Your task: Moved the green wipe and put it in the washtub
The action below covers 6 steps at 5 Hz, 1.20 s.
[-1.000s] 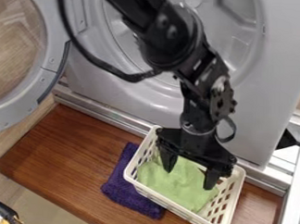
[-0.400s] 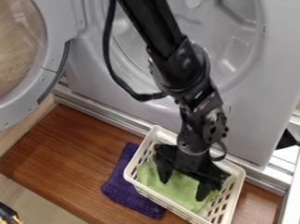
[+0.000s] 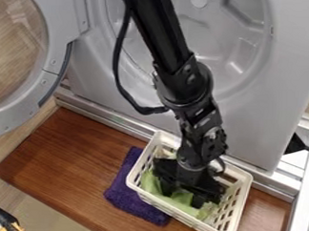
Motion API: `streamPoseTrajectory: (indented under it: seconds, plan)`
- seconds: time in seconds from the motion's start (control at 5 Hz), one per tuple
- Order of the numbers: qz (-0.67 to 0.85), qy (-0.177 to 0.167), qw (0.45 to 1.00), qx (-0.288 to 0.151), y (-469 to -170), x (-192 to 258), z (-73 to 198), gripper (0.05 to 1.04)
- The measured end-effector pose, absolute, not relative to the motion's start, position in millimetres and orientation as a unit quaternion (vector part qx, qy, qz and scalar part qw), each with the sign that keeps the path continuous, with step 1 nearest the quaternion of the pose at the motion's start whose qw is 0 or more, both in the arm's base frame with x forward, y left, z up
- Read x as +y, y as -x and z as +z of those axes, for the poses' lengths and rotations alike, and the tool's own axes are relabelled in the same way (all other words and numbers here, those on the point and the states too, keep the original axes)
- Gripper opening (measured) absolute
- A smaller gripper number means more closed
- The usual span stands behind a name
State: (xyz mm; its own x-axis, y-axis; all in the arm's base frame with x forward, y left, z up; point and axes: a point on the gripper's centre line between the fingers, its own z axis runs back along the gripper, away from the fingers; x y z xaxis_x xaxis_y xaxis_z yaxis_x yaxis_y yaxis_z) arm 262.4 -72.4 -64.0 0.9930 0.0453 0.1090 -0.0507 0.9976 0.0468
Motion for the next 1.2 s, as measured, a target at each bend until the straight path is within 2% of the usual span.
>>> streamPoseTrajectory:
  seconds: [0.2, 0.4, 0.6, 0.8, 1.0, 1.2]
  plan:
    - [0.032, -0.024, 0.998, -0.057, -260, -71, -65, 0.345]
    - [0.034, -0.025, 0.998, -0.054, -256, -70, -67, 0.156]
    - [0.039, -0.023, 0.997, -0.057, -254, -70, -65, 0.065]
    - [0.04, -0.021, 0.997, -0.054, -251, -70, -64, 0.055]
    - [0.039, -0.014, 0.997, -0.063, -252, -71, -50, 0.055]
    - [0.049, -0.012, 0.994, -0.098, -256, -68, -21, 0.055]
